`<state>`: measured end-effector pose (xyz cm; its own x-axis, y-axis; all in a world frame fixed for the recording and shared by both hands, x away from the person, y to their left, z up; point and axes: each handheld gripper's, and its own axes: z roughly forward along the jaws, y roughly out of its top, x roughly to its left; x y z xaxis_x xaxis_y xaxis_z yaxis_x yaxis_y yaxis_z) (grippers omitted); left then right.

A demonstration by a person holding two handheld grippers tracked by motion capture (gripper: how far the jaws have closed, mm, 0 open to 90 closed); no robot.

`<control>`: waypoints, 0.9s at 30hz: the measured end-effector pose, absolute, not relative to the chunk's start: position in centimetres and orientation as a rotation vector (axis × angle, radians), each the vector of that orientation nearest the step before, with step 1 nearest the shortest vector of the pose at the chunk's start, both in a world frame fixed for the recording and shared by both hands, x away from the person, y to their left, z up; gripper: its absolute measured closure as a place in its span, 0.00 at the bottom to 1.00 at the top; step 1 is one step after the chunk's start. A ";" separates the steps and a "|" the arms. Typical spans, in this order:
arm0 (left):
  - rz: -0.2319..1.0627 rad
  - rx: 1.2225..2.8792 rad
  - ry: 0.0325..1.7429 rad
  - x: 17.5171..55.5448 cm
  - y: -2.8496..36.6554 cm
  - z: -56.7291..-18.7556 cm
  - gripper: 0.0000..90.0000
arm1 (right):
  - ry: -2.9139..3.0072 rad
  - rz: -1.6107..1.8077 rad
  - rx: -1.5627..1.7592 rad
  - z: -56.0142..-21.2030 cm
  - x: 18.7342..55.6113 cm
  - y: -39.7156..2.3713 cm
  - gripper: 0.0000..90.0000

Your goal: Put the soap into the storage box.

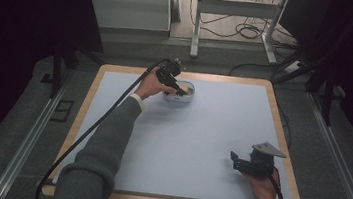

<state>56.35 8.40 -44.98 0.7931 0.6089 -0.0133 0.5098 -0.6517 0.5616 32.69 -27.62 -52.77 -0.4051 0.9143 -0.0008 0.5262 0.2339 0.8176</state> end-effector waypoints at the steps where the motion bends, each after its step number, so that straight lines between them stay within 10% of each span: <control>1: 0.243 2.414 0.833 56.1 8.6 -44.7 0.28 | 2.024 1.049 1.316 -52.8 32.7 -27.6 0.09; 27: 0.319 2.224 0.871 43.9 16.0 -44.4 0.23 | 2.020 1.054 1.317 -52.7 32.6 -27.6 0.09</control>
